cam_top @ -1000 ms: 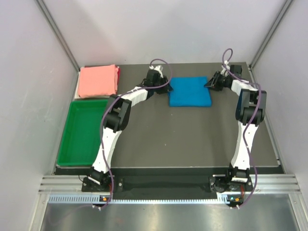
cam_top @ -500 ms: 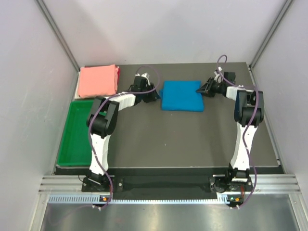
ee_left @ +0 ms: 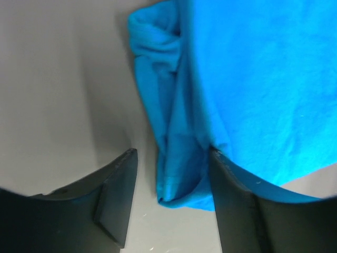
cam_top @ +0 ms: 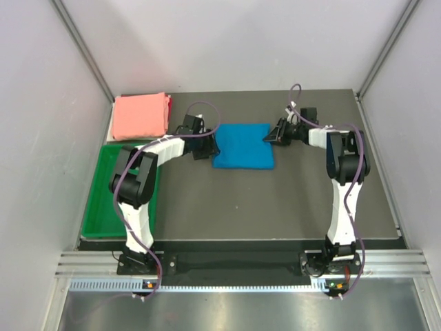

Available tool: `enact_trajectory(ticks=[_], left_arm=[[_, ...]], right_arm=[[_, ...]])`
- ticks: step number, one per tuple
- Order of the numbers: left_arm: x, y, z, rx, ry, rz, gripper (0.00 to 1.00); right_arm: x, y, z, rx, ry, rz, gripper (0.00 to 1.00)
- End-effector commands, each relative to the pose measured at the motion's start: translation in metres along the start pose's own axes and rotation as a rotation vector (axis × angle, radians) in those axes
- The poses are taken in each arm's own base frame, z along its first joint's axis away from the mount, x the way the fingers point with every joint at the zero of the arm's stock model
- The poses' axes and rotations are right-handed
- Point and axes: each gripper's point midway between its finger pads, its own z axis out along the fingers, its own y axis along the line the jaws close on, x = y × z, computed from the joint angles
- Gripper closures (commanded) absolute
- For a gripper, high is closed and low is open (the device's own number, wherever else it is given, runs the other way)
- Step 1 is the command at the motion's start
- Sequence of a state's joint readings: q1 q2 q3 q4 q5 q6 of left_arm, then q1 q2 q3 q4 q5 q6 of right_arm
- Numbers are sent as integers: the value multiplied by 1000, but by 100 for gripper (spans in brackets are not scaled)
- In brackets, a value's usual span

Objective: Fold and stack the t-shirts
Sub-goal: Fold the tshirt

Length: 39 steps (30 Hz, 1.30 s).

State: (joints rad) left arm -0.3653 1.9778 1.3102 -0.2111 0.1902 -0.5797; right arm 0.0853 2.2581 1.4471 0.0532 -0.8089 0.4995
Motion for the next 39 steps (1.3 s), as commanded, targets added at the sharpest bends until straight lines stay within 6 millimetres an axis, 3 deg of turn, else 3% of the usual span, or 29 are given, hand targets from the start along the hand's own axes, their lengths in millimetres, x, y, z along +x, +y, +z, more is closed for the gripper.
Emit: enact_trajectory(ticks=[1,6,10,13,15,19,21,24,28,33,36,39], left_arm=[[-12,-16,-18,94,-42,57,37],[-18,-11,-9,58,-46,60,38],[-24,-11,-2,81,-39,54,45],[-22,-4,2,63,-27,28,64],[-19,4,2,40,-25,1,71],[-5,24,-2,-14,5,-67,73],[-3,24,-4,-3,14,-92,73],[-7,15,-16,17,7,-105,73],[-27,-26,-47,163,-58,-33,60],[-33,-63,-71,288,-119,65,62],[-33,-71,-80,324,-142,72,64],[-27,-67,-70,322,-119,71,64]], right_arm=[[25,-18,-3,80,44,15,73],[15,-21,-8,112,29,14,57],[-5,-16,-8,116,-5,-1,55],[-11,-16,-6,109,-23,18,63],[-12,-20,-4,107,-34,33,74],[-9,-27,-5,111,-32,69,82],[-8,-29,-5,113,-30,70,82],[-14,-23,-6,97,-37,56,82],[-22,-12,-10,76,-50,50,74],[-24,-7,-12,71,-55,46,73],[-20,-8,-12,70,-47,48,73],[-20,-10,-12,75,-48,49,73]])
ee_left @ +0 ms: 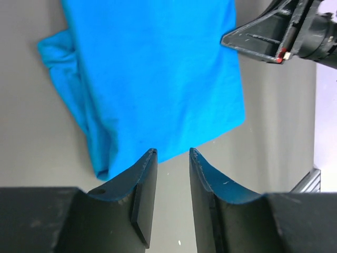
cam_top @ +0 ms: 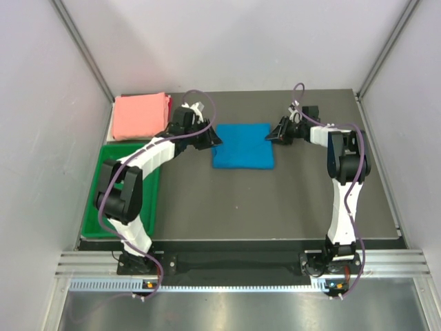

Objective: Fold and stack the t-shirts
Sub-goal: Fold the tshirt

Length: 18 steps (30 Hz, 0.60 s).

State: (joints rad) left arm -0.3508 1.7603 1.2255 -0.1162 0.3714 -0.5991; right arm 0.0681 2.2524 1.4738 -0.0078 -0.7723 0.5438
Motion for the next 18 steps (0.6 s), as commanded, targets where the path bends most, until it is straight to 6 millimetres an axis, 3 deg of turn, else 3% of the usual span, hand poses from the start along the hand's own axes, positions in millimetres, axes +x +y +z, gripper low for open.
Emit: enact_trajectory(ticks=[1,5,11,13,18], left_arm=[[-2,-6,6,66,-21,38,64],[24,19,28,29,53,-1,65],[38,70,30,-194,68,-4,64],[38,77,29,-238,71,1,64],[24,60,14,-214,33,-3,62]], right_arm=[[-11,-3,-5,24,-35,-23,73],[-14,-5,-3,23,-37,-21,74],[-17,-10,-4,42,-36,-30,75],[-18,-11,-7,49,-36,-31,74],[-27,-2,-17,54,-47,-39,68]])
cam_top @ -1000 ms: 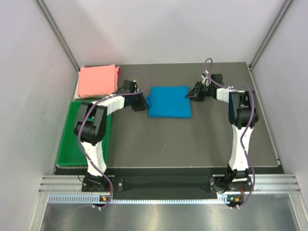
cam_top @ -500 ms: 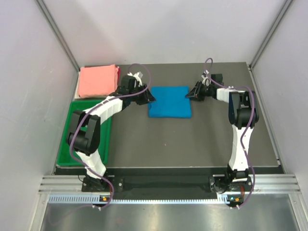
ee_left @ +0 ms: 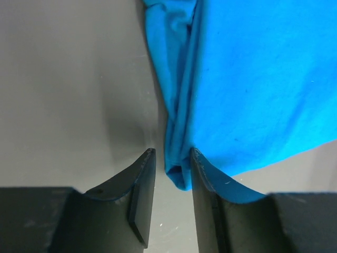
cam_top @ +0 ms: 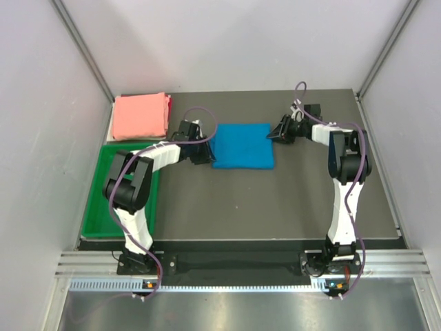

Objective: Fold and stack the t-shirts
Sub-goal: Fold the tshirt

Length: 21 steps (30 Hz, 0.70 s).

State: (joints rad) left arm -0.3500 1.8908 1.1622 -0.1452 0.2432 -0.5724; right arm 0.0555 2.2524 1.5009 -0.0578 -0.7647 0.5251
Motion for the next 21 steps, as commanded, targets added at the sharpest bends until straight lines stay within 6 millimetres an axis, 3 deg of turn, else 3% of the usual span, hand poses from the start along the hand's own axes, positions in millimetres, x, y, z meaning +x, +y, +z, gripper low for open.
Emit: enact_trajectory(ticks=[1,7,10,13,18,21], left_arm=[[-25,-21,-25,35,-69,35,60],[-25,-45,-30,162,-54,38,54],[-14,-39,-22,159,-19,28,53],[-6,-32,-16,148,-4,28,52],[4,-21,1,130,37,35,53],[13,-18,7,144,62,21,59]], right_arm=[[-25,7,-16,32,-57,-54,63],[-15,28,-40,41,-53,-87,48],[6,29,-51,65,-21,-102,44],[39,25,-57,98,31,-116,42],[67,22,-63,127,51,-143,41],[82,18,-58,137,66,-154,41]])
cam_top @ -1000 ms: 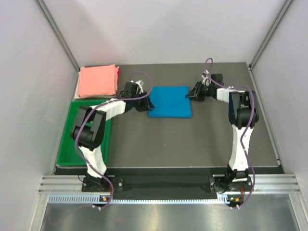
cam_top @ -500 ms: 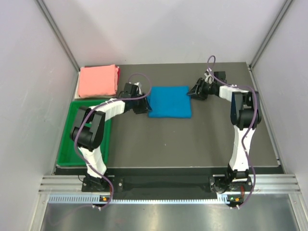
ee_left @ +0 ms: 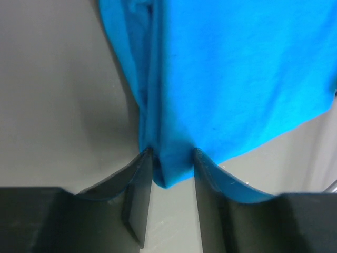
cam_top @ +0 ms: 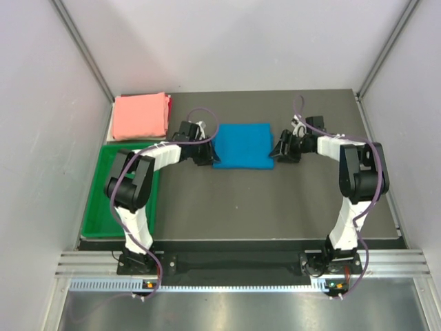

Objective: Fold and stack the t-shirts
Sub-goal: Fold the tshirt, then neatly place the folded tshirt to the corner

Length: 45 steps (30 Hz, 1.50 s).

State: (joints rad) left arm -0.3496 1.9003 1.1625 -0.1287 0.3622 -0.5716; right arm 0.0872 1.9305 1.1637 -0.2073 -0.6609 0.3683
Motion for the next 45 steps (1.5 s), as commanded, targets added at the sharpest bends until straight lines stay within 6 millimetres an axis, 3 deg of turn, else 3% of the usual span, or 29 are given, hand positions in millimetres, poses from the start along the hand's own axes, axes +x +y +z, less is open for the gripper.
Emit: enact_trajectory(ticks=[1,4,5,7,8,10,12,13,15,16,17,18,19,21,22,23,30,34,45], left_arm=[[6,-1,10,47,14,18,68],[14,0,13,72,38,-3,85],[16,0,12,73,40,-5,98],[20,0,8,67,46,-16,100],[21,-1,4,67,40,-25,100],[27,-1,-4,46,47,-42,100],[32,1,-10,22,49,-67,100],[36,0,-15,20,46,-76,100],[42,-6,-21,41,49,-108,100],[45,-11,-26,61,43,-110,100],[47,-13,-29,67,42,-124,97],[46,-15,-32,73,34,-125,80],[44,-16,-34,72,23,-123,72],[35,-18,-42,57,-17,-98,57],[25,-15,-44,30,-52,-80,49],[15,-16,-46,14,-71,-40,46],[-24,-6,-24,-36,-93,26,41],[-26,3,0,-31,-49,20,39],[-38,-7,29,65,-48,55,39]], right_arm=[[9,6,3,10,-9,-76,41],[19,1,10,6,5,-69,48],[21,-1,10,9,6,-66,54],[24,-8,6,52,-8,-75,69],[34,-16,4,76,5,-64,83],[47,-24,-2,112,9,-54,100],[53,-23,-8,116,-7,-60,100],[67,-29,-10,127,10,-48,100],[71,-27,-16,131,-6,-57,100],[83,-29,-16,123,12,-49,100],[85,-26,-17,109,9,-53,96],[86,-23,-20,103,6,-57,91],[90,-25,-22,108,8,-58,80],[88,-20,-26,106,-8,-70,67],[85,-21,-29,114,-17,-73,53],[87,-21,-30,120,-9,-68,51],[75,-8,-43,116,-60,-92,36],[71,-2,-47,110,-75,-99,30],[61,11,-58,97,-106,-127,30]])
